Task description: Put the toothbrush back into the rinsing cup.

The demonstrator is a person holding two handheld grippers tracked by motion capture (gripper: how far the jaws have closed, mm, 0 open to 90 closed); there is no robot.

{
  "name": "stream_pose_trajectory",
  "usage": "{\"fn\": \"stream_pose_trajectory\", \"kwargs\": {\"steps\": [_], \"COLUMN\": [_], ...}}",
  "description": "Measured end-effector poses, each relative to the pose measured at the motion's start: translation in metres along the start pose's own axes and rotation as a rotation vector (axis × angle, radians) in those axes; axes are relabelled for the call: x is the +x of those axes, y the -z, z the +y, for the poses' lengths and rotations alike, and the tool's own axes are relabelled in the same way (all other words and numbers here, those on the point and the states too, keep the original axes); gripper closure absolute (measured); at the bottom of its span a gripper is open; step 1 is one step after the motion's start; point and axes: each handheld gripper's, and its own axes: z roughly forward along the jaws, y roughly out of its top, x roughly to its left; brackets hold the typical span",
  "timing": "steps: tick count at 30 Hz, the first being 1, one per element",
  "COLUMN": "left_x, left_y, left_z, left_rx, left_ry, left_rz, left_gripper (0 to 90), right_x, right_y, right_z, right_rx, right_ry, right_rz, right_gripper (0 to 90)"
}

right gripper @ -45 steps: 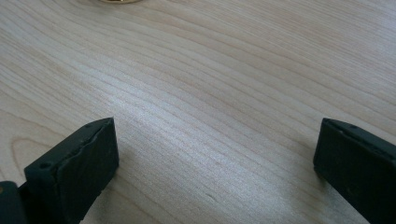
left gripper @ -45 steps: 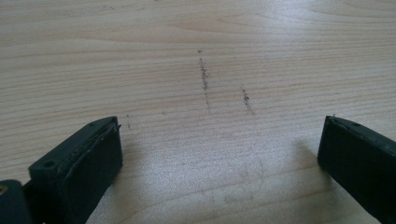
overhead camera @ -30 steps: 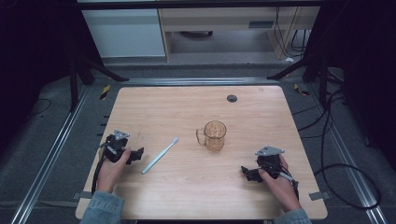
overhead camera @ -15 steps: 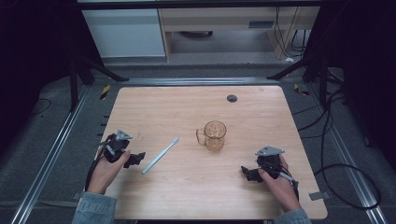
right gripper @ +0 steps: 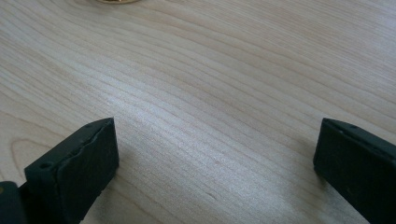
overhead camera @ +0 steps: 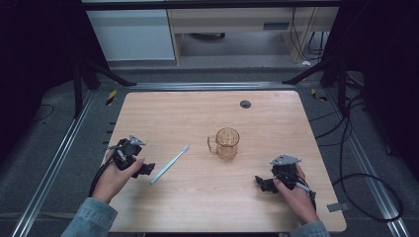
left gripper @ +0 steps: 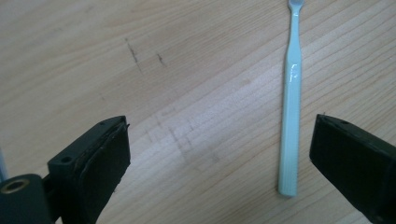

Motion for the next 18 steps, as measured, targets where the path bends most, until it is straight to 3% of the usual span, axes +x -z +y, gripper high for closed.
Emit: {"fn": "stream_pose_trajectory", "kwargs": {"steps": [6,10,14,18], "left_x": [0.003,0.004,0.002,-0.001], "left_y": [-0.002,0.0,0.001,0.002], "left_z": [0.015,0.024,0.032,0.041], "left_rx": [0.039,0.034,0.06,0.084], "left_ry": [-0.003,-0.023,-0.044,-0.067], "left_rz": [-0.053,-0.084,-0.112,-0.107], "left_gripper": [4.7,4.8,5.6,7.2], "right_x": [-0.002,-0.002,-0.002,-0.002], "right_y": [-0.001,-0.001,0.0,0.0], "right_z": [0.001,0.001,0.001,0.001], "right_rx": [-0.001,0.0,0.0,0.0], "right_ry": [-0.005,-0.007,-0.009,-0.008], "right_rz": [-0.011,-0.011,-0.008,-0.01], "right_gripper": [0.3,0.3,0.3,0.3]}}
